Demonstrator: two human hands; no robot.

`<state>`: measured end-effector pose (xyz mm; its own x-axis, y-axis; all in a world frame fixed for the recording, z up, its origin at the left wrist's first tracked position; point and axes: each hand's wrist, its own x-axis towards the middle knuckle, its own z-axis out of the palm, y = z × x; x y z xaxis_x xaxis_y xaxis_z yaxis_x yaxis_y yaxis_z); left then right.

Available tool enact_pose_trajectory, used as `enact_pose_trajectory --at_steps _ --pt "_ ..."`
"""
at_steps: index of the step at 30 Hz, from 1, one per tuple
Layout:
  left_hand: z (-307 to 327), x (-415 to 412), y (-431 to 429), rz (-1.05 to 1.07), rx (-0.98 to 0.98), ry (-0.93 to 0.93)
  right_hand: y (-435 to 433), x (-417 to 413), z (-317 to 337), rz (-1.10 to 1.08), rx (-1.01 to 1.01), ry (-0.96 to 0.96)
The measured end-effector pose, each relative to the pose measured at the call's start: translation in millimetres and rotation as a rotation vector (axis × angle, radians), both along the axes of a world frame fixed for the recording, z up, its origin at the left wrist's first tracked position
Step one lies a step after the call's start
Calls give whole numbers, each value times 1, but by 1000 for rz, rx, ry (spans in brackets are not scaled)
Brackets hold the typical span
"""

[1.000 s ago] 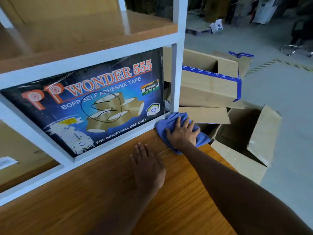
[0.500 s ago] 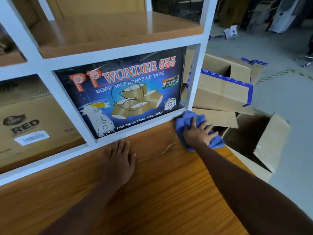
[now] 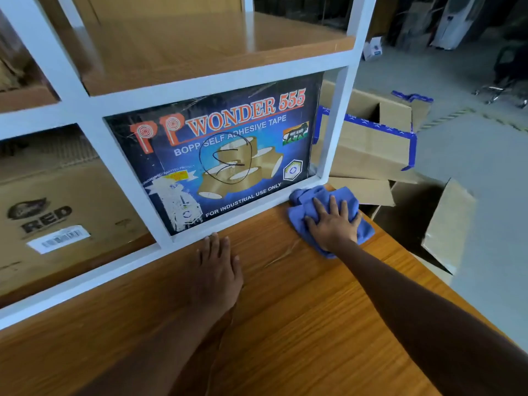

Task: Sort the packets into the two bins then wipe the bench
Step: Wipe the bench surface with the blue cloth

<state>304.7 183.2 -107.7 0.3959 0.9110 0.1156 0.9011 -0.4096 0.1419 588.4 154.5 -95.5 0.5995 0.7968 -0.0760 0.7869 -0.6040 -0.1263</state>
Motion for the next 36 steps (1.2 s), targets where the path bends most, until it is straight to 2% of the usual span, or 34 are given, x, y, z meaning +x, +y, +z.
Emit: enact_pose_trajectory --at_steps 3,6,9,11,14,16,20,22,24,27,28,30,33,36 --pt "4 1 -1 -14 8 10 11 -48 5 -61 -7 52" --pt "4 0 1 -28 -20 10 -4 -104 2 186 23 -6" --pt "5 -3 6 -75 -61 -124 -30 -102 1 394 12 -42" --pt "5 -7 6 -146 -104 -170 -37 -75 0 253 26 -36" --pt "3 -19 -5 -258 -99 -51 -42 -65 0 -124 45 31" --pt "1 -28 -12 -300 -58 32 -41 -96 1 -149 30 43" --pt "2 -48 -33 -329 -10 92 -87 -166 -2 204 24 -14" --pt "3 -61 -50 -344 -25 85 -121 -163 -1 294 8 -32" --pt "3 -72 -73 -349 -41 95 -145 -134 -1 192 -10 -41" --pt "3 -80 -102 -334 -65 111 -162 -106 4 -197 5 36" --pt "2 -82 -108 -322 -69 118 -163 -113 4 -254 12 60" --pt "3 -83 -114 -301 -73 123 -166 -146 1 -179 15 32" --pt "2 -86 -128 -299 -54 120 -203 -190 -4 133 37 -6" --pt "4 -93 -148 -309 -51 99 -255 -165 0 212 19 0"
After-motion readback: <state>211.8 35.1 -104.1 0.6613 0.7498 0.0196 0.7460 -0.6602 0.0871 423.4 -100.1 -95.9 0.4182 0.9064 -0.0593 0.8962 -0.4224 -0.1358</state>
